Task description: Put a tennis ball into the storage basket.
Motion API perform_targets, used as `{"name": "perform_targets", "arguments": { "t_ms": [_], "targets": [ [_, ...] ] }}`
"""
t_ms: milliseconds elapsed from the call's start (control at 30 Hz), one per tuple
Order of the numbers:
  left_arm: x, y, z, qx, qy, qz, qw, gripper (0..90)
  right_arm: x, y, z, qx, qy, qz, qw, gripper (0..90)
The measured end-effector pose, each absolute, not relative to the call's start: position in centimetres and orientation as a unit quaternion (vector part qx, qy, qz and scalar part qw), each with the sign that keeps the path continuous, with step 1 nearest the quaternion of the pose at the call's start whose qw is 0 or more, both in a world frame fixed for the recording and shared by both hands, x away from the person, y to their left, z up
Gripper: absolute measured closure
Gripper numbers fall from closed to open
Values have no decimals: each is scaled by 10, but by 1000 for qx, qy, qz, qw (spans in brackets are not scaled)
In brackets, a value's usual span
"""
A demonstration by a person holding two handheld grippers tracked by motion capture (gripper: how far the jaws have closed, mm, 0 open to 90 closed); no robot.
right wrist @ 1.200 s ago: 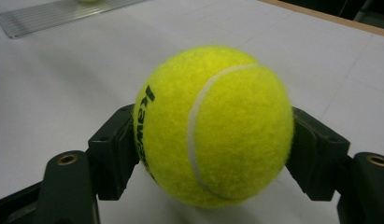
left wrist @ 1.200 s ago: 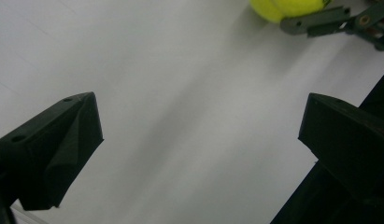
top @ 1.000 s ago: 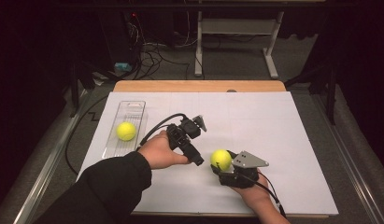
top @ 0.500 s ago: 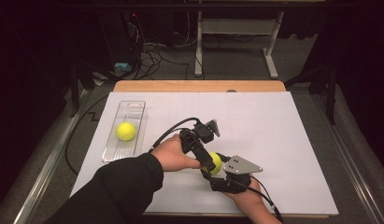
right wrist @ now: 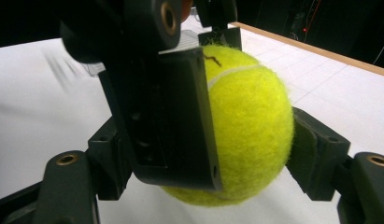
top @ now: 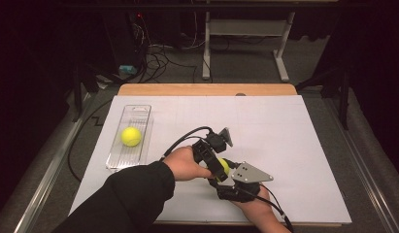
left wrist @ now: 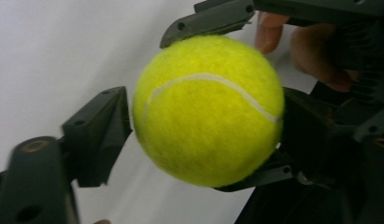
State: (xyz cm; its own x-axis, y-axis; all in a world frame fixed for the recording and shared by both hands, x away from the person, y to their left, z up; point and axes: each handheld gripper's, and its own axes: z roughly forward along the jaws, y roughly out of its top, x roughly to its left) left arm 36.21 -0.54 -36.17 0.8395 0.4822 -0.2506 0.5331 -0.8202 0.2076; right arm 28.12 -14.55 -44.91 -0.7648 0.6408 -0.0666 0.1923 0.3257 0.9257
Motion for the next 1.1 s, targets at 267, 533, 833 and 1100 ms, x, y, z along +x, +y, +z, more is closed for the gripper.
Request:
{"name": "perform_targets", "arguments": {
  "t_ms": [267, 533, 833, 1100],
  "targets": [
    [361, -7, -360, 950, 270, -82, 133, 269, 283, -146, -449, 263, 782, 520, 221, 239],
    [365, -4, -359, 949, 278, -72, 130, 269, 287, -146, -451, 268, 783, 516, 221, 0],
    [385, 26, -353, 938, 321, -49, 122, 269, 294, -161, -455, 290, 778, 504, 239, 0],
    [399, 60, -346, 926, 356, -36, 119, 269, 307, -187, -460, 325, 768, 484, 263, 0]
  ]
}}
